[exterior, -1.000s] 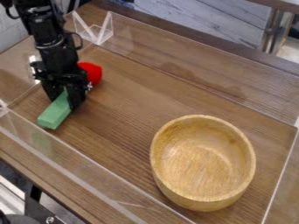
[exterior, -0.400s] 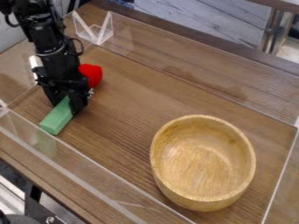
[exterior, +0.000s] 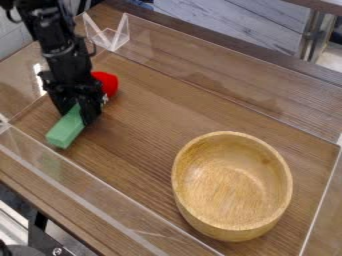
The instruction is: Put the green stick in the brown bowl
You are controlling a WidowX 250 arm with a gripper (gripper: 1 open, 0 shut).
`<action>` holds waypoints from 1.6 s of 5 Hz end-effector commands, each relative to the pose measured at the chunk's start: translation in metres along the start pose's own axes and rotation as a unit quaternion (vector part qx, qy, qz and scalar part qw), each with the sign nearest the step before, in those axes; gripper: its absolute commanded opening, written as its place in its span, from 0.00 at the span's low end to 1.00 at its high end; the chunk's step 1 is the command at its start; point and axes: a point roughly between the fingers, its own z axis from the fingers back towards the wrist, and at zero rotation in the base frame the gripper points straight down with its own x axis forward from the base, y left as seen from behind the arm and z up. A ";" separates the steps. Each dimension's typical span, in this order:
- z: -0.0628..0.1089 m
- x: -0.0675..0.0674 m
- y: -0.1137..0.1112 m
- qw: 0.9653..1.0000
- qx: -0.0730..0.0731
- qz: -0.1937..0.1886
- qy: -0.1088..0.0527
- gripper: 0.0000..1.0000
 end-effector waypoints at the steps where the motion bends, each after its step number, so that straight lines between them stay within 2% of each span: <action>1: 0.045 0.016 -0.007 0.999 0.024 -0.010 -0.044 0.00; 2: 0.066 0.020 -0.033 0.998 0.025 0.003 -0.059 0.00; 4: 0.089 0.020 -0.076 0.997 0.023 0.003 -0.078 0.00; 5: 0.092 0.018 -0.116 0.996 0.014 -0.026 -0.083 0.00; 6: 0.093 0.010 -0.165 0.994 0.004 -0.077 -0.077 0.00; 7: 0.091 0.001 -0.215 0.991 -0.008 -0.113 -0.069 0.00; 8: 0.068 -0.013 -0.251 0.994 -0.010 -0.089 -0.065 0.00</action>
